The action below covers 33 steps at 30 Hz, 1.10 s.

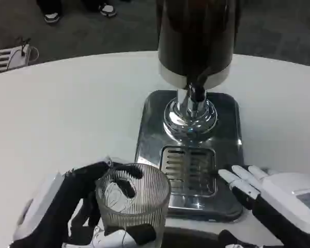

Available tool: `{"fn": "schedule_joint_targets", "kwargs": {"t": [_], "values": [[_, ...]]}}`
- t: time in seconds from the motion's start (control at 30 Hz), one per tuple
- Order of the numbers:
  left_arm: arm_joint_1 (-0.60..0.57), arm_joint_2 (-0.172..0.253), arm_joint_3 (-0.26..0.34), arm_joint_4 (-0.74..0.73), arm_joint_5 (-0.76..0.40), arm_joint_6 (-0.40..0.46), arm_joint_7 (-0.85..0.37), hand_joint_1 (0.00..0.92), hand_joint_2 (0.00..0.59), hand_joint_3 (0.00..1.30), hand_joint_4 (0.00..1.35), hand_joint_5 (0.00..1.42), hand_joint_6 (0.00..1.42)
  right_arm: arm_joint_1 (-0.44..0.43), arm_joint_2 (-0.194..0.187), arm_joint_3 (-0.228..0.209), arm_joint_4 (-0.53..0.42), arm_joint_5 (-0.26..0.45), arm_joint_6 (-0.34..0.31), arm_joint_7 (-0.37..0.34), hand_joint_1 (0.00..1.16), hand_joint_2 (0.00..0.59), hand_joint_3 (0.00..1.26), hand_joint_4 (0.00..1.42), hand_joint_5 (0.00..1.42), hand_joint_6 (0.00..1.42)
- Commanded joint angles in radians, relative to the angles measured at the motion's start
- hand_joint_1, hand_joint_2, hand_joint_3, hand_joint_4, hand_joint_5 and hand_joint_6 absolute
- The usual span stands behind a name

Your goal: Grasp the cup under the faucet to collect the drink, then remove the cup.

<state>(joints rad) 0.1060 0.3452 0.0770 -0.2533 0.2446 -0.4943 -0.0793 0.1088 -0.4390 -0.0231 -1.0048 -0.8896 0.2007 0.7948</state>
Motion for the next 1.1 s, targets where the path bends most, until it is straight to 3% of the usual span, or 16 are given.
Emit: {"fn": "schedule_joint_targets", "kwargs": {"t": [0.03, 0.5, 0.67, 0.9, 1.1], "values": [[0.003, 0.000, 0.010, -0.016, -0.011, -0.027, 0.002, 0.550, 0.000, 0.95, 1.10, 1.28, 1.42, 0.003, 0.004, 0.000, -0.009, -0.003, 0.003, 0.011, 0.45, 0.489, 0.05, 0.00, 0.00, 0.00], [-0.015, -0.008, 0.006, 0.007, -0.002, -0.020, 0.011, 0.550, 0.000, 0.95, 1.10, 1.28, 1.42, -0.004, 0.008, 0.002, 0.003, -0.011, 0.011, 0.011, 0.45, 0.489, 0.05, 0.00, 0.00, 0.00], [-0.076, -0.023, -0.002, 0.091, 0.032, -0.017, 0.038, 0.550, 0.000, 0.95, 1.10, 1.28, 1.42, 0.009, 0.006, -0.017, 0.000, -0.008, 0.015, 0.007, 0.45, 0.489, 0.05, 0.00, 0.00, 0.00], [-0.320, -0.059, -0.058, 0.336, 0.162, -0.022, 0.139, 0.550, 0.000, 0.95, 1.10, 1.28, 1.42, 0.034, 0.005, -0.060, -0.021, 0.016, 0.016, -0.001, 0.45, 0.489, 0.05, 0.00, 0.00, 0.00], [-0.522, -0.036, -0.100, 0.555, 0.250, -0.039, 0.233, 0.550, 0.000, 0.95, 1.10, 1.28, 1.42, 0.052, -0.010, -0.106, -0.014, 0.062, 0.006, -0.010, 0.45, 0.489, 0.05, 0.00, 0.00, 0.01]]}}
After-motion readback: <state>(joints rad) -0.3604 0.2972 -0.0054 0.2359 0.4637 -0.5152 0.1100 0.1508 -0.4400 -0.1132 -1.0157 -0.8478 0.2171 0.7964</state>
